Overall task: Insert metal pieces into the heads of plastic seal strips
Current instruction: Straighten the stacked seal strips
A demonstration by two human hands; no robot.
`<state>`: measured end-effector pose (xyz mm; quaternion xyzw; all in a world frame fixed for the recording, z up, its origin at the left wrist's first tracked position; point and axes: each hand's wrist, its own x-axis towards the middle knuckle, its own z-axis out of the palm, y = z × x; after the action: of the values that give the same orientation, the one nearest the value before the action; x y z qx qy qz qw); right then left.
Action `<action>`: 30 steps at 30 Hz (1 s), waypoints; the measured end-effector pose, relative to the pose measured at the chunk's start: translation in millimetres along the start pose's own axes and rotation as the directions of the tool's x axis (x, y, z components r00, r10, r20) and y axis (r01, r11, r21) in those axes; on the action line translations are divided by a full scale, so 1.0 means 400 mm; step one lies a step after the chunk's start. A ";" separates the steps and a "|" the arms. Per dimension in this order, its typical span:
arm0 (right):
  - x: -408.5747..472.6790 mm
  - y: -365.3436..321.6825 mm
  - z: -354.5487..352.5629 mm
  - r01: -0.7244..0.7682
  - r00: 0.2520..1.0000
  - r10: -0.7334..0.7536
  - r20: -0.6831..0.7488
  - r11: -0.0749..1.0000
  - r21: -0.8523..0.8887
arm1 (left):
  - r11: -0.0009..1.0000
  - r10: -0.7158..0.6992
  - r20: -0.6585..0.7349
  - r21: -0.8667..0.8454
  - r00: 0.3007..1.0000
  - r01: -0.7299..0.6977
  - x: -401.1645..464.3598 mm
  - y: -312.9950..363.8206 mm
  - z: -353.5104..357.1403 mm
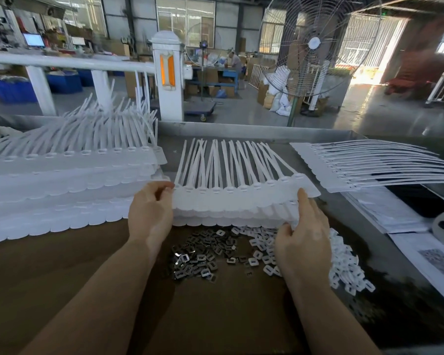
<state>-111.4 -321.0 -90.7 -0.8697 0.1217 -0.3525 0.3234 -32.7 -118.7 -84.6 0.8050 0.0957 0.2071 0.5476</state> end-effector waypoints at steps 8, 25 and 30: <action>0.001 -0.005 -0.006 -0.032 0.999 0.032 0.024 0.999 -0.024 | 0.982 -0.023 0.102 0.189 0.995 0.003 -0.005 -0.003 -0.003; -0.005 -0.014 0.004 0.206 0.978 -0.206 0.011 0.978 0.024 | 0.960 0.068 0.143 0.260 0.987 -0.104 -0.016 0.001 0.000; -0.005 -0.011 0.006 0.248 0.968 -0.249 0.036 0.969 0.017 | 0.979 0.050 0.158 0.187 0.986 -0.079 -0.014 -0.002 0.001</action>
<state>-111.0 -315.6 -90.3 -0.8825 0.0035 -0.3747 0.2843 -37.3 -121.0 -86.6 0.8703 0.0470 0.1525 0.4659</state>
